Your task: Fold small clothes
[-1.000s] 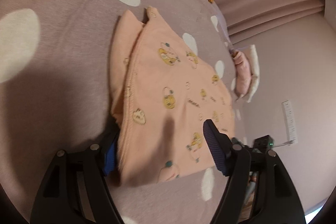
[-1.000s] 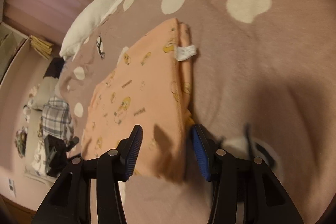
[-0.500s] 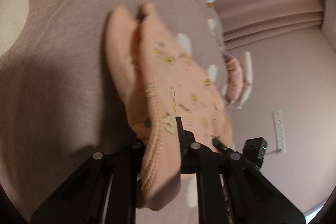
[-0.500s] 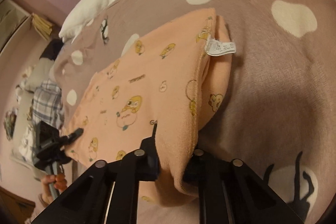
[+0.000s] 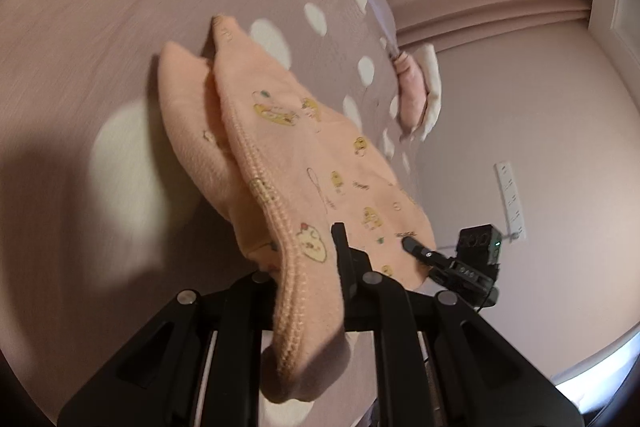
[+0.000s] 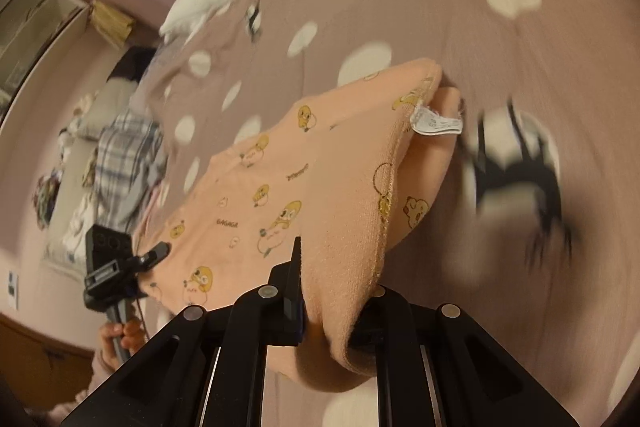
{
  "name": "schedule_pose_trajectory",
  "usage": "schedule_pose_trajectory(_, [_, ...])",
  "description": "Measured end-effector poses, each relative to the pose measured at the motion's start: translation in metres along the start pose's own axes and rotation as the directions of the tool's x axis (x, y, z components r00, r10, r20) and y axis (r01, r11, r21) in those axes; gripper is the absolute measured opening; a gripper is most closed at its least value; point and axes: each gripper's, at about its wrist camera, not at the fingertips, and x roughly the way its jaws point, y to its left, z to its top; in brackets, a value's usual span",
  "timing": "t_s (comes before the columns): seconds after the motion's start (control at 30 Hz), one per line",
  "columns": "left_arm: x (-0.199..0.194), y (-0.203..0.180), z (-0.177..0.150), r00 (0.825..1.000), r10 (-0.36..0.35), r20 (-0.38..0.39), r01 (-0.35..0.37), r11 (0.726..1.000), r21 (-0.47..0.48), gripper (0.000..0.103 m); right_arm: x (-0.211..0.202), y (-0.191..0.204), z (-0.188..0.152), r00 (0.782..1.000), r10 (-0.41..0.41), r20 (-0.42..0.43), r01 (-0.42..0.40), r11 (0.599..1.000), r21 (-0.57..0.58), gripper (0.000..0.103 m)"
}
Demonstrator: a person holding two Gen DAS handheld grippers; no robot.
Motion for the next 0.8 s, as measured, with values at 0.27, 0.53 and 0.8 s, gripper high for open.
schedule_pose_trajectory(0.27, [-0.017, 0.003, -0.046, 0.981, 0.194, 0.01, -0.195, 0.98, 0.045, 0.018, -0.009, -0.024, -0.038, 0.996, -0.089, 0.001, 0.089, 0.993, 0.079, 0.019])
schedule_pose_trajectory(0.53, [-0.051, -0.019, -0.052, 0.959, 0.259, 0.115, -0.273, 0.951, 0.142, 0.023, -0.066, -0.023, -0.066, 0.979, -0.086, 0.183, 0.079, 0.996, 0.043, 0.019])
schedule_pose_trajectory(0.8, [-0.023, -0.052, -0.062, 0.981, 0.174, 0.083, -0.189, 0.949, 0.251, 0.03, -0.04, -0.016, -0.084, 0.981, -0.124, 0.147, 0.128, 0.991, -0.023, 0.019])
